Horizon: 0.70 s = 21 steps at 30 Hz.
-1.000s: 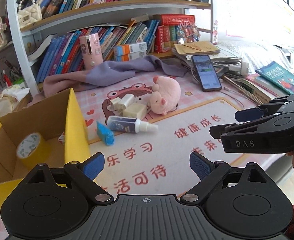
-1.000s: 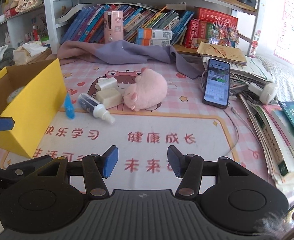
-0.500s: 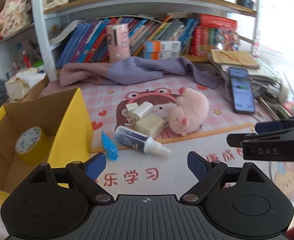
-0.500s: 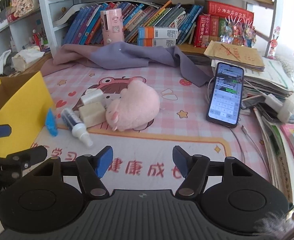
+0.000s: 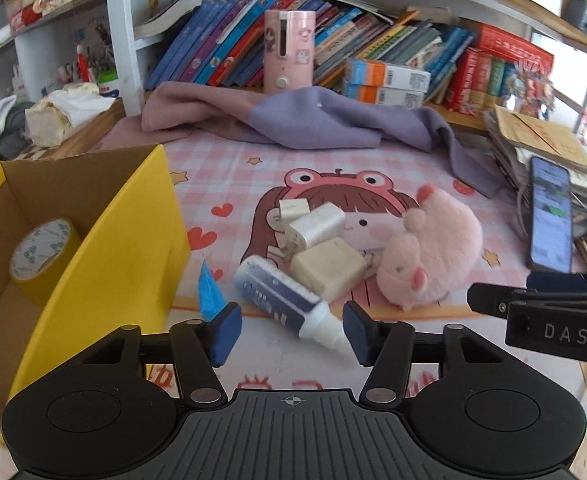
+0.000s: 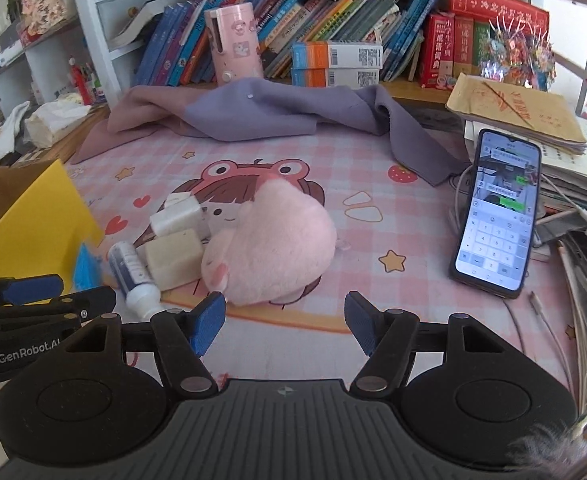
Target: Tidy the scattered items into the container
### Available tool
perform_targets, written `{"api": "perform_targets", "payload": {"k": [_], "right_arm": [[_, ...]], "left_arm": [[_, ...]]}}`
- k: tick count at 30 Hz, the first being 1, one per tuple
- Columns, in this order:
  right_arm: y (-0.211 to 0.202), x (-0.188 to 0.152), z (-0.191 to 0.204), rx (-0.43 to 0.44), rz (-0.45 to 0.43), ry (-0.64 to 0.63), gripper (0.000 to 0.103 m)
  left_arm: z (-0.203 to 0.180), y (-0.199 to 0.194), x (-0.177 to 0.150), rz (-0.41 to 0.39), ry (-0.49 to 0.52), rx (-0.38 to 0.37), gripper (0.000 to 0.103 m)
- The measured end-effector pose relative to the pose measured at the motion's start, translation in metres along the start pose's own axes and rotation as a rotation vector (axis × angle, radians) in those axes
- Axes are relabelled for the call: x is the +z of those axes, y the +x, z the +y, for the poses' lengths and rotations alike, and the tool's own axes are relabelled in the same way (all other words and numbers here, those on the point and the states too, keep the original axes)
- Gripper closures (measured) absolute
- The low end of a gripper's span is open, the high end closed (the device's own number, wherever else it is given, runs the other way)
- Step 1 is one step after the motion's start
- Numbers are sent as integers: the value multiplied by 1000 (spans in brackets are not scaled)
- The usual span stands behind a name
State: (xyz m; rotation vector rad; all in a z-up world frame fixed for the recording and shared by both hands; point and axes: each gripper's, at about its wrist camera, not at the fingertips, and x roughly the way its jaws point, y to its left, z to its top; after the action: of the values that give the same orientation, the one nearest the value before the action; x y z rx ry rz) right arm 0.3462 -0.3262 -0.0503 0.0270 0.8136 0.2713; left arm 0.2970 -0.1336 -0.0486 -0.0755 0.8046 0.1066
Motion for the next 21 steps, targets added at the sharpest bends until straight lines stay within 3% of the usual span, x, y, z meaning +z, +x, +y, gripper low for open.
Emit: {"api": "perform_targets", "payload": {"k": [5,12,21], "right_arm": [[18,16,-8,-1,-3,22,39],[42,34,-15,18,21,80,38],[70,41,-18,70,84,181,21]], "left_arm": [[2,28,9,37,-74,28,62],[11,55,15,87,-199,57,61],[9,64,18,108,-233,66,61]]}}
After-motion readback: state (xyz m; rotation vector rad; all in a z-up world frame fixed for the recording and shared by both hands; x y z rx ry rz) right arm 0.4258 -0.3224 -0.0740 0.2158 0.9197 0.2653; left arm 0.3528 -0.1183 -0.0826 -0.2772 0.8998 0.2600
